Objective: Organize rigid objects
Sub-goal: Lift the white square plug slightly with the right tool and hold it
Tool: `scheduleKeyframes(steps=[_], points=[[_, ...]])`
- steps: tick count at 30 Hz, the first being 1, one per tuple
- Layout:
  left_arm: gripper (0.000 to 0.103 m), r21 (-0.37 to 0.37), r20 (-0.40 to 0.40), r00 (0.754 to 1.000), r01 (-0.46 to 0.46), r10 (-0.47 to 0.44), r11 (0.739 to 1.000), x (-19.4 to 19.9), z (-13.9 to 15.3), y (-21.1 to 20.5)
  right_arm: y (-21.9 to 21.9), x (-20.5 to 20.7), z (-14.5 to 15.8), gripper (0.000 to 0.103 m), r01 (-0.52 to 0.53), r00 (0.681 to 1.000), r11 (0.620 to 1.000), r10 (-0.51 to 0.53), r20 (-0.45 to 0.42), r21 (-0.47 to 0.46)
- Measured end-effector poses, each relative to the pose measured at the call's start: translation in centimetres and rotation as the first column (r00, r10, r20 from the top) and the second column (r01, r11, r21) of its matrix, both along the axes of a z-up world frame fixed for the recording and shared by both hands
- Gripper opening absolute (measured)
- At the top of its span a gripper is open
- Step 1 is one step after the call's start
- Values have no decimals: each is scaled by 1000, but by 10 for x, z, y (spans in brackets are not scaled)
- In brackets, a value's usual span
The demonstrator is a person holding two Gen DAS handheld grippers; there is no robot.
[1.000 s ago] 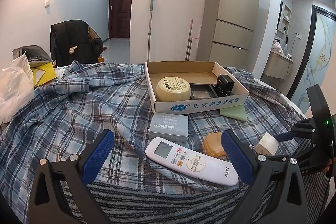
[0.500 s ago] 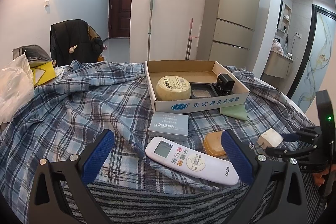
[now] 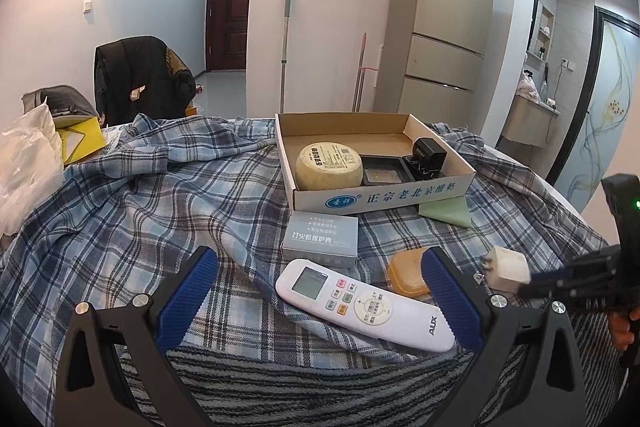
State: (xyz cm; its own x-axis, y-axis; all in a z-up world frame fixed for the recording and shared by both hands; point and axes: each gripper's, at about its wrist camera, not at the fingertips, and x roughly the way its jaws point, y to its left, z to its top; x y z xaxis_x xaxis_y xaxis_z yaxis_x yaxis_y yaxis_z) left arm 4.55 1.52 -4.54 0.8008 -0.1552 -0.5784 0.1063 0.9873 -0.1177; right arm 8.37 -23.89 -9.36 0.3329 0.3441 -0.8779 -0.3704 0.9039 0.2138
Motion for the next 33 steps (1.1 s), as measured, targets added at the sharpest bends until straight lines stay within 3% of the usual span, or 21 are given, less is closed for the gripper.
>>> scheduleKeyframes(steps=[2, 4, 5, 6, 8, 11, 13, 14, 15, 17, 18, 23, 31, 33], points=[[103, -3, 0, 1000, -2, 2, 1000, 0, 0, 1, 9, -7, -1, 23, -21, 1000, 1000, 21, -6, -12], [103, -4, -2, 1000, -2, 2, 1000, 0, 0, 0, 17, -14, 7, 25, -12, 996, 995, 20, 91, -96], [103, -2, -1, 1000, -1, 1, 1000, 0, 0, 0, 19, -15, 12, 31, -2, 989, 989, 24, 147, -149], [103, -2, -2, 1000, -1, 1, 1000, 0, 0, 0, 22, -15, 16, 51, 10, 979, 978, 33, 203, -207], [103, 0, -1, 1000, 0, 0, 1000, 0, 0, 0, 25, -14, 24, 81, 11, 954, 965, 69, 291, -262], [103, 3, -3, 1000, 4, -4, 1000, 0, -1, -2, 33, -4, 22, 81, -83, 949, 958, 160, 271, -275], [103, 2, -4, 1000, 4, -4, 1000, 1, -2, -2, 37, 8, 16, 73, -102, 958, 961, 165, 235, -256], [103, 2, -4, 1000, 4, -4, 1000, 1, -2, -2, 38, 12, 12, 60, -105, 964, 960, 163, 211, -258], [103, 0, -6, 1000, 3, -3, 1000, 1, -2, -2, 40, 17, 6, 53, -115, 969, 957, 167, 181, -267], [103, 0, -7, 1000, 3, -3, 1000, 1, -2, -2, 40, 22, -4, 52, -126, 973, 950, 175, 151, -287], [103, 2, -8, 1000, 4, -4, 1000, 1, -2, -2, 38, 23, -3, 46, -109, 975, 958, 156, 158, -267], [103, 10, -6, 1000, 13, -12, 1000, 2, -3, -3, 18, 35, -4, 44, 15, 993, 985, 5, 118, -170], [103, 8, -17, 1000, 1, -1, 1000, 1, -3, -3, 25, 20, 12, 44, 98, 967, 976, -47, 251, -193], [103, 21, -28, 999, -15, 16, 1000, 0, -2, -2, 28, 18, 24, 44, 107, 957, 983, -61, 284, -149]])
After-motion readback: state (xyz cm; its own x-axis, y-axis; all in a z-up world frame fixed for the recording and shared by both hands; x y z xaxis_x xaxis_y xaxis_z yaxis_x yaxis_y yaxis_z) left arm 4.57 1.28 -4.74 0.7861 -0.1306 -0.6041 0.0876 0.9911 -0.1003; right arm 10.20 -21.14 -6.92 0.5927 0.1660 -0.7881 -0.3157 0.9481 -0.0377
